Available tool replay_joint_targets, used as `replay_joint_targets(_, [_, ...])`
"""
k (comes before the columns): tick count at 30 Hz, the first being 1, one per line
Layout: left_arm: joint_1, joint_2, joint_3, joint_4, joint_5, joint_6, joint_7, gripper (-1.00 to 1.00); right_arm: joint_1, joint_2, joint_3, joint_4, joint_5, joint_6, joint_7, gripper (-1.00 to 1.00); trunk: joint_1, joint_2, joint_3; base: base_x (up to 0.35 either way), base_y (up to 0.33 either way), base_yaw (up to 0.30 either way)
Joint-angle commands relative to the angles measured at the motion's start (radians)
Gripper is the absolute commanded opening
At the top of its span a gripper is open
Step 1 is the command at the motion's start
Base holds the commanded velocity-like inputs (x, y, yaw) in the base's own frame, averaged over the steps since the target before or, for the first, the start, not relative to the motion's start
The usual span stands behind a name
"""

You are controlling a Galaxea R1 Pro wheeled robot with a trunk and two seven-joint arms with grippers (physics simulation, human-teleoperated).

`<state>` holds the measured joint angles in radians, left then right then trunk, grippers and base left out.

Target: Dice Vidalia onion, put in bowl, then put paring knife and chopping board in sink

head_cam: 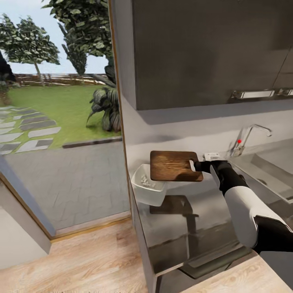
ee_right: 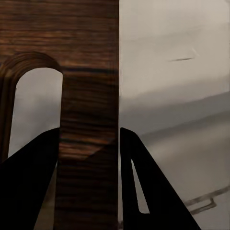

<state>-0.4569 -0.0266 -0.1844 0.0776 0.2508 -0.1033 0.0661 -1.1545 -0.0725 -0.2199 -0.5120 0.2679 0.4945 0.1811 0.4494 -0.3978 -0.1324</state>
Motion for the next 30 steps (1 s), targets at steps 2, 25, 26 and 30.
replay_joint_targets(2, [-0.002, -0.001, -0.009, 0.005, 0.008, -0.007, 0.001, 1.00, -0.001, 0.000, -0.006, -0.002, 0.010, 0.004, 0.009, -1.00, 0.001, -0.002, -0.003, 0.000, -0.319, 0.275])
replay_joint_targets(25, [-0.003, 0.000, -0.009, 0.005, 0.008, -0.008, 0.003, 1.00, -0.001, -0.006, -0.007, -0.002, 0.011, 0.003, 0.009, -1.00, 0.001, -0.002, -0.020, -0.066, -0.316, 0.271])
replay_joint_targets(26, [-0.002, 0.000, -0.008, 0.005, 0.008, -0.007, 0.003, 1.00, -0.001, -0.006, -0.007, -0.002, 0.011, 0.003, 0.009, -1.00, 0.001, -0.002, -0.021, -0.112, -0.323, 0.260])
replay_joint_targets(30, [-0.002, 0.000, -0.008, 0.005, 0.008, -0.007, 0.003, 1.00, -0.001, -0.006, -0.007, -0.001, 0.011, 0.002, 0.006, -1.00, 0.001, -0.002, -0.024, -0.127, -0.322, 0.217])
